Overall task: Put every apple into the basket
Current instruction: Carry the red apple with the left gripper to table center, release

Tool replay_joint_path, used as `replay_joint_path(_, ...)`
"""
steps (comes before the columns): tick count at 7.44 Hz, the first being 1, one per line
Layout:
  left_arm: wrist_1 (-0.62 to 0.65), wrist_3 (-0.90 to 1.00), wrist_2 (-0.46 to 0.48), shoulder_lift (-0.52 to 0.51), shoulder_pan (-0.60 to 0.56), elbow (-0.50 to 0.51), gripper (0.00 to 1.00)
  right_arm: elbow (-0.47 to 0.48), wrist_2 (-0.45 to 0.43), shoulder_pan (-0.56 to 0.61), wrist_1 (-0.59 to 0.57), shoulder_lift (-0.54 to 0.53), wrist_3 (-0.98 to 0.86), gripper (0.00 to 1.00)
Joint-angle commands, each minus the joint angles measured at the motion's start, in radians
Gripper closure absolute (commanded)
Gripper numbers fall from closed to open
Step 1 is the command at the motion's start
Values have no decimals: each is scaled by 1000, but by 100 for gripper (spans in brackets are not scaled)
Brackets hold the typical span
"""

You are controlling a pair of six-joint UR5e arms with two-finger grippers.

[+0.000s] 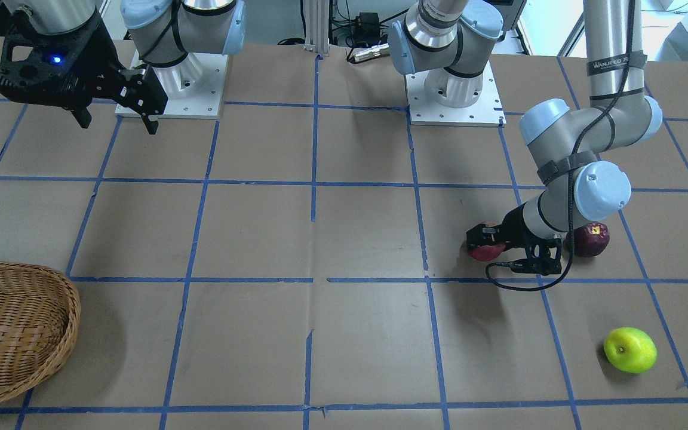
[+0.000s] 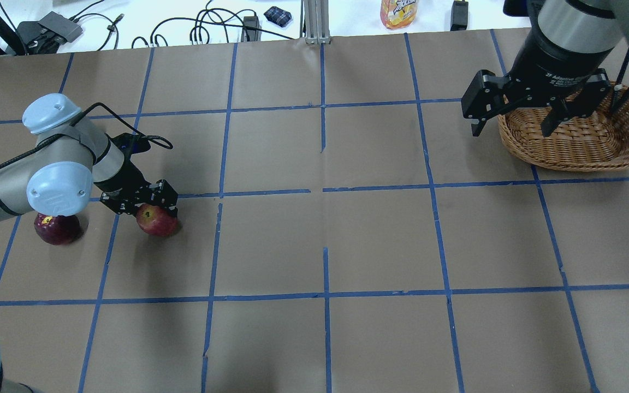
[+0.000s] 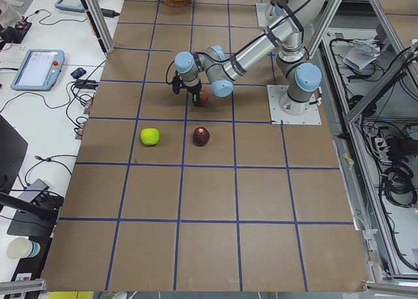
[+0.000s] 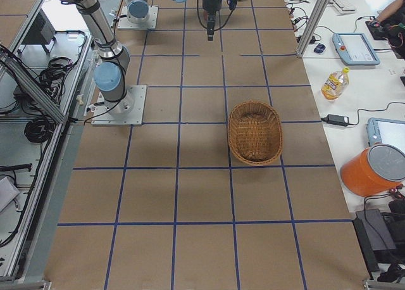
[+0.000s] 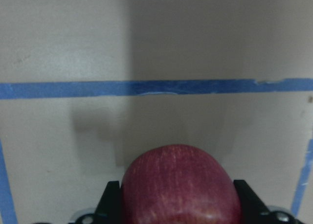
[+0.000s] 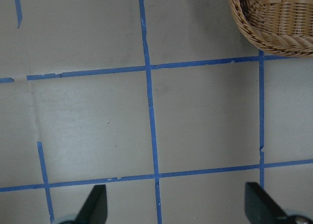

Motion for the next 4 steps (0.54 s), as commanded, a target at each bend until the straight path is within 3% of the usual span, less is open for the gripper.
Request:
replay_joint_path(1, -78, -232, -9, 14, -187, 123, 53, 1, -2, -1, -3, -2, 4, 0)
replay_joint_path(3, -63, -434, -15, -40, -397, 248, 53, -1, 1, 0, -14, -2, 4, 0)
replay_joint_path(4, -48, -498, -17, -85, -447, 302, 53, 1, -1, 0, -26, 4, 1, 0)
